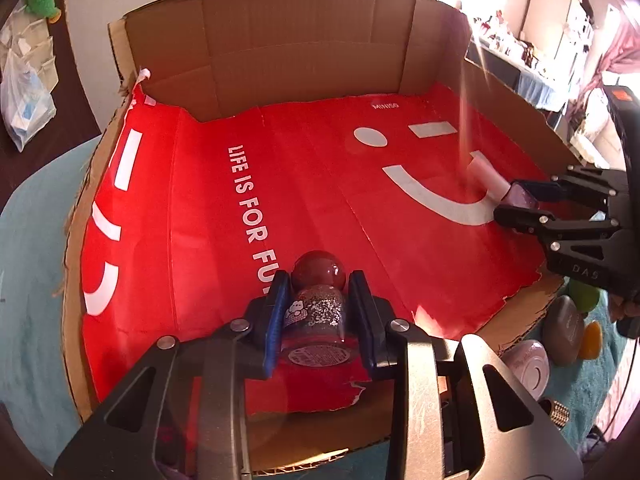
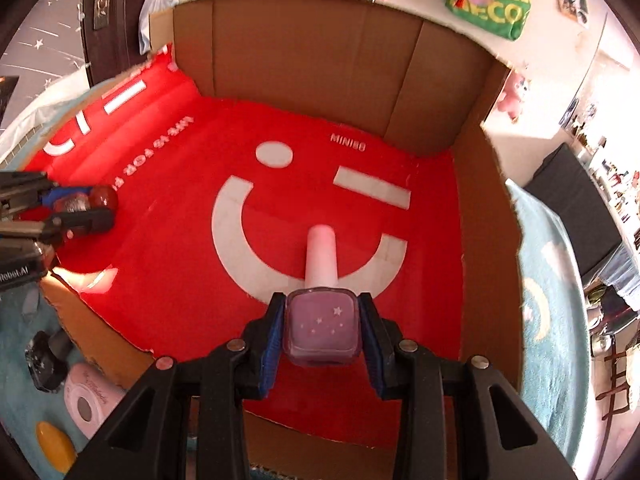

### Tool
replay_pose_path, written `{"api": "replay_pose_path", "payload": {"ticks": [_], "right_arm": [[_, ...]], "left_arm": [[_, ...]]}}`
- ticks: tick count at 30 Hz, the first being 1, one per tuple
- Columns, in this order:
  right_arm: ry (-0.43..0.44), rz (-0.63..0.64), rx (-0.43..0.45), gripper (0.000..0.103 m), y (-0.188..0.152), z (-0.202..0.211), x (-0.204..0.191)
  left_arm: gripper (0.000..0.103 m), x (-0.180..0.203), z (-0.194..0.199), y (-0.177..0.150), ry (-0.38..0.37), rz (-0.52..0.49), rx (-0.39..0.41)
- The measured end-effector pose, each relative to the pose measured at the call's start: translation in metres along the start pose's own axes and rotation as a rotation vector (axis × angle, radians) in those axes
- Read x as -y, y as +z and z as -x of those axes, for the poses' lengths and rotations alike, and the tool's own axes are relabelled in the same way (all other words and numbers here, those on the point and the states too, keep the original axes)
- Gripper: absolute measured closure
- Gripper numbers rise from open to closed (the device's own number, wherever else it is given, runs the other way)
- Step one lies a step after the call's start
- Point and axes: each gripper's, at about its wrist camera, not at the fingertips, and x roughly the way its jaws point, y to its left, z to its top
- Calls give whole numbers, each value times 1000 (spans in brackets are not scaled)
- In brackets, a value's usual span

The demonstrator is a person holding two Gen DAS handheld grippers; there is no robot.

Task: Organize rigid objects
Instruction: 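Carry both bottles into the red-lined box and open both tools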

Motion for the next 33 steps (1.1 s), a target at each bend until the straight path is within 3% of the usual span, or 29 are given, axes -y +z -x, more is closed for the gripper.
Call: {"api": "replay_pose_path", "payload": {"ticks": [14, 33], "right_arm": [[37, 0, -52, 65, 7, -4, 3], [38, -5, -55, 65, 7, -5, 3]], "left_arm": [[74, 10, -5, 4, 35, -45, -16], [74, 8, -3, 3, 43, -51, -18]]}}
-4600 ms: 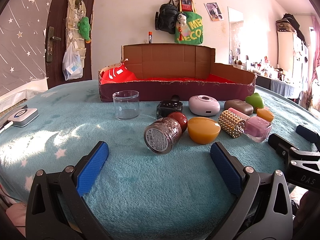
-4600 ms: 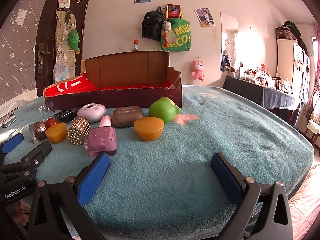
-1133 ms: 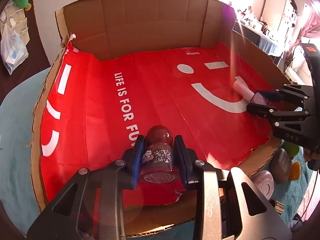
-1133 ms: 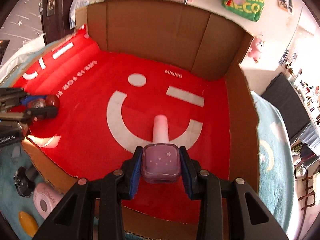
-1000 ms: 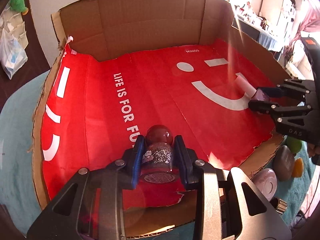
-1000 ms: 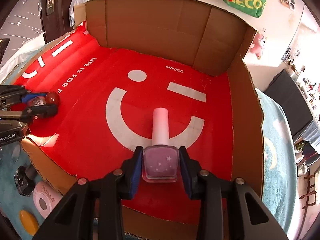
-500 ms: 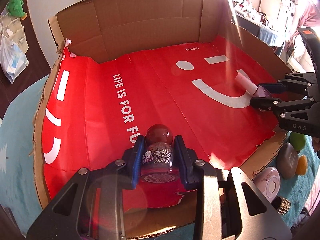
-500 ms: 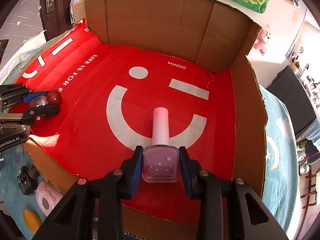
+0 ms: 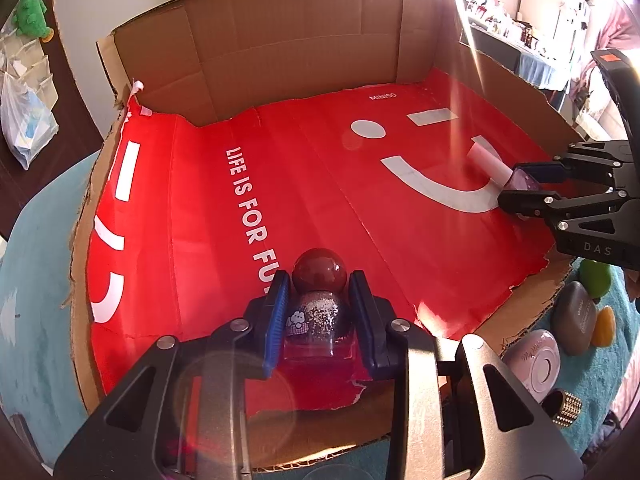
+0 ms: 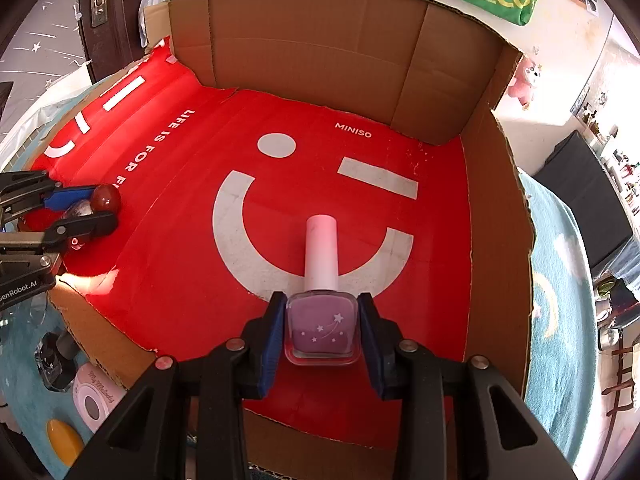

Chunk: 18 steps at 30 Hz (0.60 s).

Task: Organize rigid objects
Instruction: 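Carry both bottles into the red-lined box and open both tools, then lift both tools out of the box back over the table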

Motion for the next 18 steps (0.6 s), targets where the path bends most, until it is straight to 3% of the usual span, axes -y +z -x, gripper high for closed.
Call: {"api": "replay_pose_path", "payload": {"ticks": [5, 7, 8, 9, 14, 18], "right_arm": [[8, -4, -2, 63, -1, 1, 0], [14, -2, 1, 58, -1, 1, 0], [12, 1, 2, 58, -2, 2, -1], [8, 2, 3, 58, -2, 3, -2], [28, -28, 32, 55, -4, 17, 1], [47, -37, 78, 43, -8, 37, -1]], "left_arm": [[72, 0, 5, -1, -14, 2, 14], [60, 1, 9, -2, -16, 2, 30], [42, 1, 13, -2, -11, 3, 46], [36, 1, 19, -2, -4, 3, 74], [36, 6, 42, -4, 4, -13, 141], [30, 12, 65, -8, 18, -15, 195]]}}
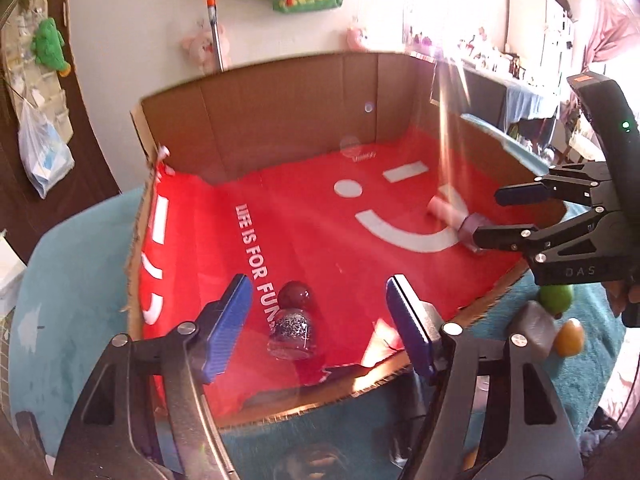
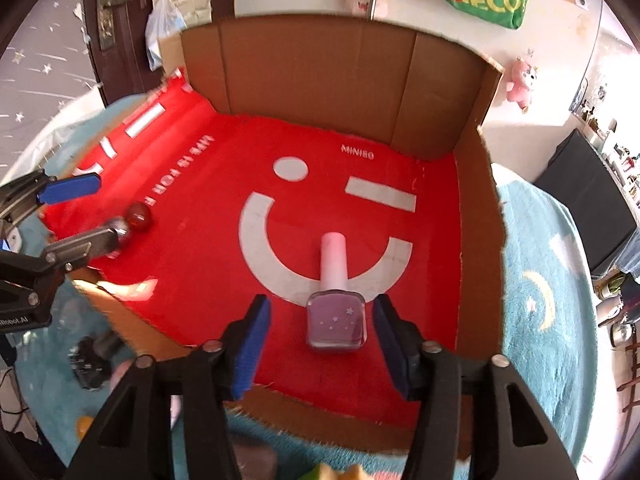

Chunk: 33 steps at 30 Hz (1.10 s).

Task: Organize rigid objects
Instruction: 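Lift both tools out of the box back over the table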

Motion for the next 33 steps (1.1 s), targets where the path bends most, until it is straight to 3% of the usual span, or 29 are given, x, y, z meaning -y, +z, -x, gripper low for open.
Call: {"api": "replay_pose_path", "payload": {"ticks": [5, 10, 15, 22, 28, 33], "right_arm": [[16, -11, 98, 32, -4, 39, -8], [26, -34, 211, 14, -11, 83, -14], [12, -48, 369, 0, -28, 132, -24], [-38, -78, 516, 0, -70, 175, -39], [-36, -118, 560, 0, -110, 184, -48], [-94, -141, 590, 0, -146, 181, -58]], "left_arm": [[26, 10, 35, -3, 18, 17, 91], [16, 14, 69, -11, 27, 61, 186], [10, 23, 103, -24, 55, 92, 275], [7, 35, 137, -52, 93, 149, 370], [5, 48, 151, -82, 125, 181, 399], [4, 60, 154, -105, 160, 192, 413]]}}
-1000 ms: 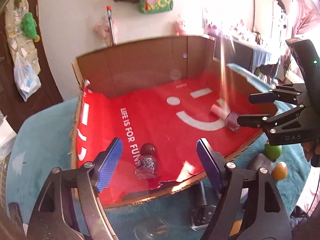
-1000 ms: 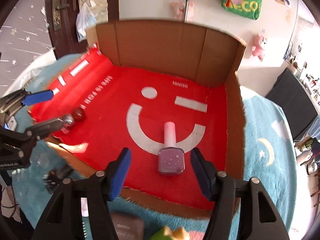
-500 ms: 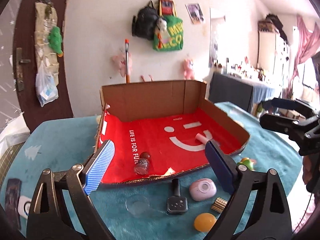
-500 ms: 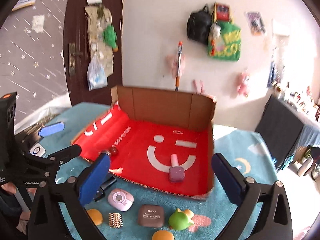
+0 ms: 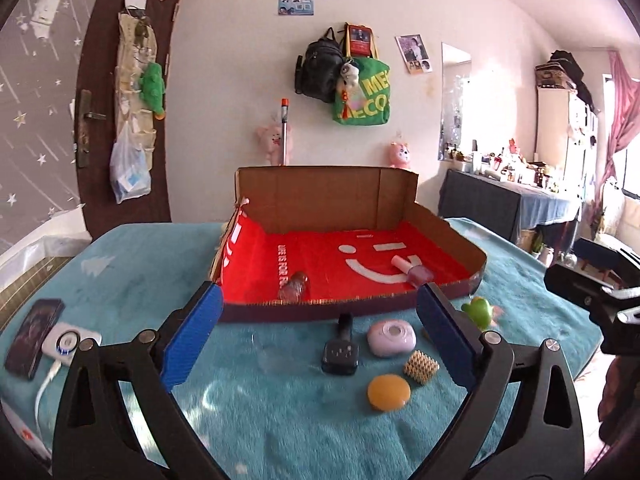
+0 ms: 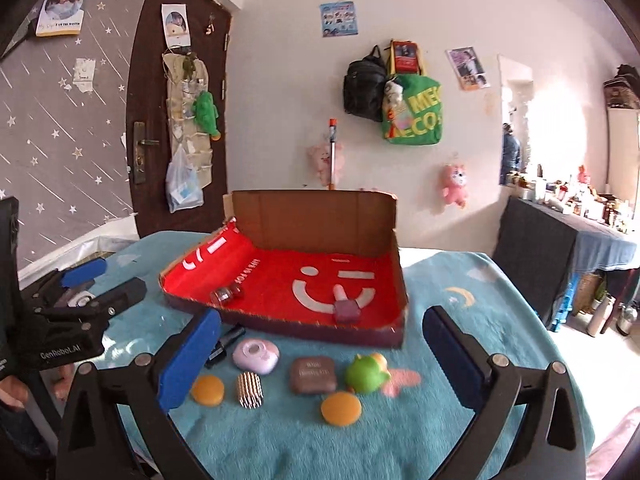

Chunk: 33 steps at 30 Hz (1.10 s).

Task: Organize rigid objects
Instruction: 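Lift both tools out of the box back over the table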

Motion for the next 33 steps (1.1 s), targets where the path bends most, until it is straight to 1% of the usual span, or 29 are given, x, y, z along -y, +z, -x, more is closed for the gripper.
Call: {"api": "replay_pose_path", "payload": {"ticks": [6, 9, 13, 18, 25, 29, 33], "right_arm": [[-27, -50, 15, 0, -37, 8, 3], [-52, -54, 0, 0, -56, 4, 5], [-65, -72, -24, 0, -79, -3, 8], [-81, -96, -45, 0, -100, -10, 10], [-79, -126, -99, 0, -113, -23, 16], [-77, -128, -111, 0, -115, -27, 19], [-65, -141, -144, 0, -115, -36, 23]], "left_arm": [[4, 7, 4, -28, 8, 18, -15], [4, 11, 3, -42, 17, 13, -17], [4, 15, -3, -59, 5, 21, -49], [4, 18, -13, -77, 2, 31, -100], [4, 19, -26, -88, -6, 46, -150], [4, 19, -32, -89, -19, 51, -172], [4, 21, -37, -86, -36, 51, -196]]}}
